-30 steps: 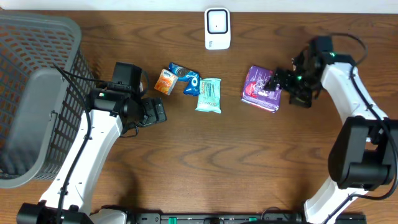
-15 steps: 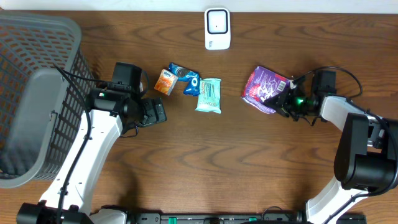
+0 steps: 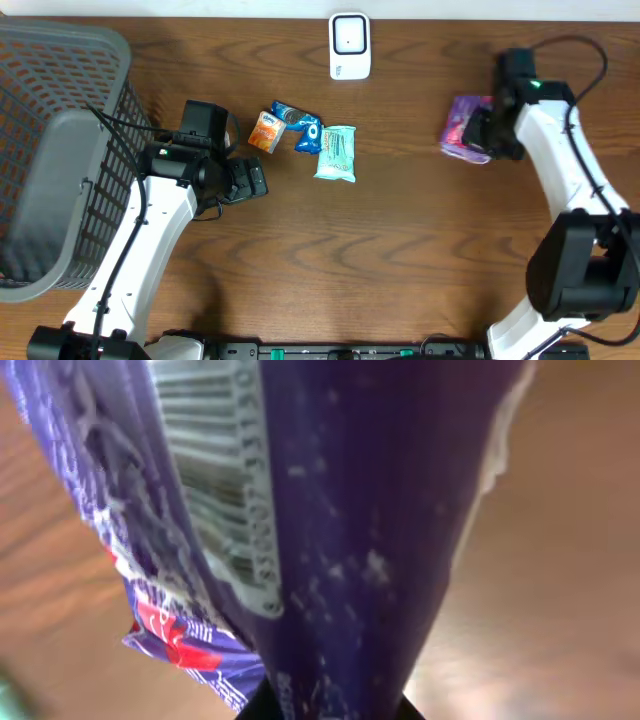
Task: Scan the item barcode
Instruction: 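Carry the purple pack to the scanner and present its barcode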
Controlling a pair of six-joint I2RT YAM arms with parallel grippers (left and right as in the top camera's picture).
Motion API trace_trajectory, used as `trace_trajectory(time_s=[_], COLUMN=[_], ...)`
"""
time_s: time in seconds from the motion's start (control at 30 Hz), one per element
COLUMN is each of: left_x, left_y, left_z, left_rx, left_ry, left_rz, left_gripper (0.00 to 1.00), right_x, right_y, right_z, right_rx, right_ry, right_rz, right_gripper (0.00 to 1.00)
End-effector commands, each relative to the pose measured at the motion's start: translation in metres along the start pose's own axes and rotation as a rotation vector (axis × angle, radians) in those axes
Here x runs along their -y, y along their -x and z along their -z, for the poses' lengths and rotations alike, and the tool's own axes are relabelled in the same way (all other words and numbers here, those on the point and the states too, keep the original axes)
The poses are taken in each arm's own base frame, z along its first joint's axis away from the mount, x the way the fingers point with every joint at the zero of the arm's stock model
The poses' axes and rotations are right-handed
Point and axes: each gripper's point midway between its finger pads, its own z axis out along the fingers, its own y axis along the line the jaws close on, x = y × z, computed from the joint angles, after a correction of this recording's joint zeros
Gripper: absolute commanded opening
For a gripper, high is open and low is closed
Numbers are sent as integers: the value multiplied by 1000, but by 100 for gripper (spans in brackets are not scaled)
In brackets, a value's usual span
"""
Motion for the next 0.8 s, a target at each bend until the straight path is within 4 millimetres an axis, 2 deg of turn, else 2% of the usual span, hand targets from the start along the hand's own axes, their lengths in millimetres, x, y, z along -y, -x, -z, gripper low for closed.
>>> trace_trajectory(time_s=[0.0,0.07,0.27,0.33,0.4,0.43,0.47,0.53,0.57,0.73,0.77], left_x=[-3,-3,-3,-3,-3,-3,-3,-3,-3,-3,-3], left_y=[-3,-3,-3,-3,-3,-3,-3,-3,-3,-3,-3], left_z=[-3,-3,-3,-3,-3,-3,-3,-3,-3,-3,-3], left_rx=[-11,-11,-11,-11,-12,-11,-11,-11,-11,-11,-11], left_ry=[12,12,12,12,12,12,12,12,12,12,12], left_rz=[-3,-4,-3,-3,-3,-3,-3,-3,-3,-3,-3], left_gripper=[98,98,98,98,98,98,98,98,98,98,98], right_x=[50,43,4,-16,-49,-58,-73,-94,-101,-161,-173], right_y=[31,27,-4,-18,-38,-42,-49,-57,-59,-60,-56], right_z=[46,42,-13,-26,-37,-38,-38,-33,-31,-2,12], right_rx=[323,335,232,202,164,160,161,168,169,113,100], right_ry=[-472,-500,-560,-545,-462,-434,-393,-338,-315,-49,21], right_rz=[-52,-21,166,229,322,339,361,382,385,425,430], right_gripper=[1,1,1,1,1,1,6,30,38,43,50])
